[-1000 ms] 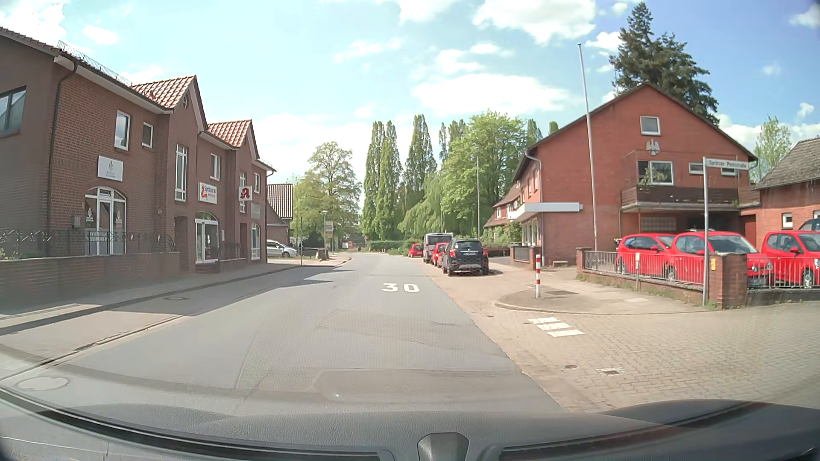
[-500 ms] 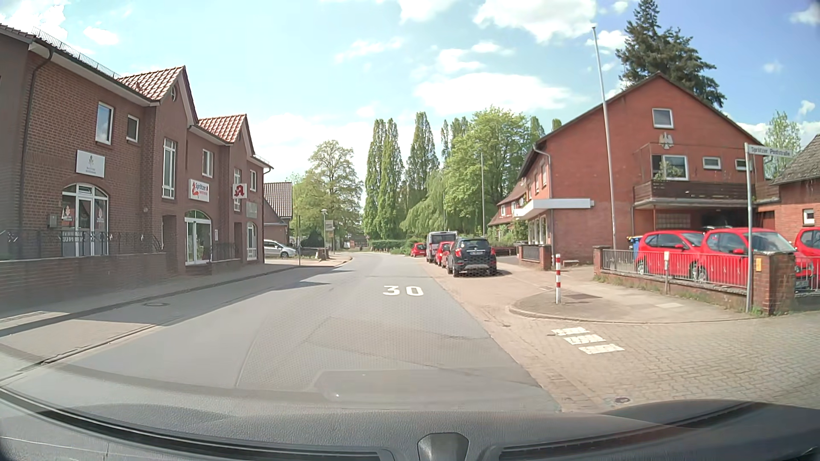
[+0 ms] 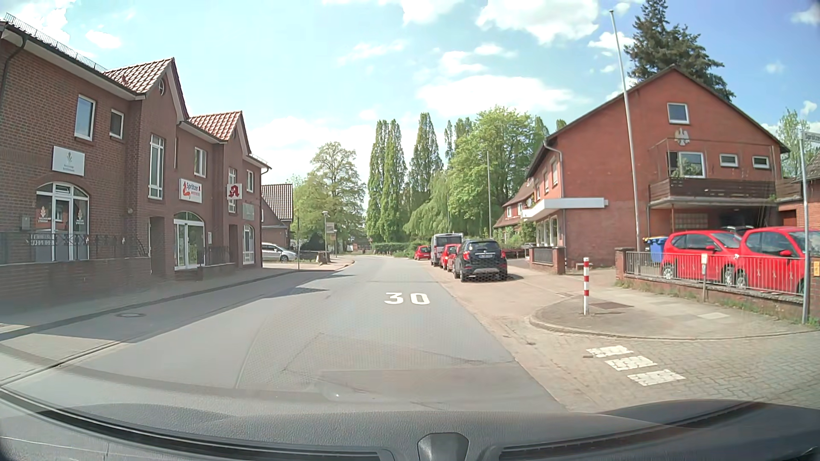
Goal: Follow the waypoints while adhering to traffic rules and regulations
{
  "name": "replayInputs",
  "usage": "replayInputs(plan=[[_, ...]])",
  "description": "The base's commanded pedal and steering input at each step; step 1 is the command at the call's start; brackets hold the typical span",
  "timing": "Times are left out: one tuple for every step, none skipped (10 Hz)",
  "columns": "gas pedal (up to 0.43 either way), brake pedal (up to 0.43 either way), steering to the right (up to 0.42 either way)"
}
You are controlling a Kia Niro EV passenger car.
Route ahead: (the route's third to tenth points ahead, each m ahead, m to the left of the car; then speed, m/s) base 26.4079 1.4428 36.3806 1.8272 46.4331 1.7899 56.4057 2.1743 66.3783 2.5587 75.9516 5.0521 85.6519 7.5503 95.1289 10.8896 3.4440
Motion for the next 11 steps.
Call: replayInputs(plan=[[0.157, 0.0, -0.02], [0.157, 0.0, -0.019], [0.157, 0.0, -0.018], [0.157, 0.0, -0.018], [0.157, 0.0, -0.018], [0.157, 0.0, -0.016], [0.157, 0.0, -0.015], [0.157, 0.0, -0.015], [0.157, 0.0, -0.014], [0.157, 0.0, -0.014], [0.157, 0.0, -0.014]])
